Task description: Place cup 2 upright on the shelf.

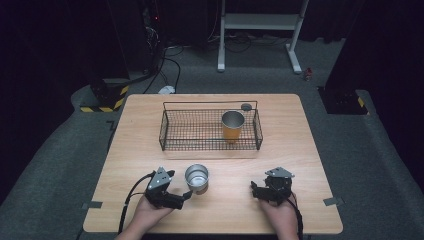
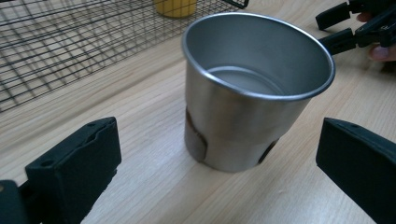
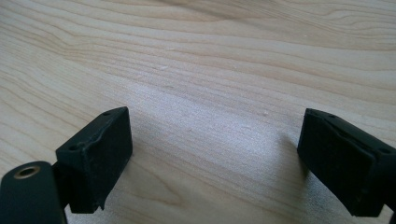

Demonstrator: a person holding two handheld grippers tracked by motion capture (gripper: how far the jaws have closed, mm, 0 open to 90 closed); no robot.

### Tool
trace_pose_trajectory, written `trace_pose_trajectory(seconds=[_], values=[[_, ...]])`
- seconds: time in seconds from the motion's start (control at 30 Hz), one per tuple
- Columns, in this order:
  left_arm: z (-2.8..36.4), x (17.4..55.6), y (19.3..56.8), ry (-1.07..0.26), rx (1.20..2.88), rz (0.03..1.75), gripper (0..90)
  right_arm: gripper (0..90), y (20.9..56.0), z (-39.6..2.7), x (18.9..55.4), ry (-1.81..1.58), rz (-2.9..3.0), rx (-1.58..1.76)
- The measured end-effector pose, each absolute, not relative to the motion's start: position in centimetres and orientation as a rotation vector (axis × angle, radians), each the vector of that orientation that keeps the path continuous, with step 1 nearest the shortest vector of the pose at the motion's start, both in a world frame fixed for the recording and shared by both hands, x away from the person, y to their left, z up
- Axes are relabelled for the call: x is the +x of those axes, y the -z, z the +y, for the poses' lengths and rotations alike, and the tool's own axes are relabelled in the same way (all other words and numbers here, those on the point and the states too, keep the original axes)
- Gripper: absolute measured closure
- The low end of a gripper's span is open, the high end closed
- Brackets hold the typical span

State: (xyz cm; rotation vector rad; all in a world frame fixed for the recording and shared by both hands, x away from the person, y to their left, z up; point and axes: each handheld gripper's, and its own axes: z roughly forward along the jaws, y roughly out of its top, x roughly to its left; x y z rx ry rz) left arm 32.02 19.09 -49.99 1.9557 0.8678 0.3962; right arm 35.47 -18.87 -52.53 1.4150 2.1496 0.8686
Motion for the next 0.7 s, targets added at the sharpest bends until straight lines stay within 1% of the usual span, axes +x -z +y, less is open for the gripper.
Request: trace_pose_trajectory(seconds=[0.2, 0.37, 0.43, 0.7], values=[[17.3, 32.4, 50.0, -0.377, 1.964, 0.826, 0.5, 10.0, 52.5, -18.8, 35.5, -0.867, 2.146, 1.417], [16.6, 32.9, 50.3, -0.381, 1.977, 0.824, 0.6, 10.0, 52.5, -18.8, 35.5, -0.867, 2.146, 1.418], [16.3, 33.2, 50.3, -0.361, 1.968, 0.819, 0.6, 10.0, 52.5, -18.8, 35.5, -0.867, 2.146, 1.417], [15.1, 34.0, 50.5, -0.383, 1.973, 0.795, 1.8, 10.0, 52.5, -18.8, 35.5, -0.866, 2.142, 1.421]])
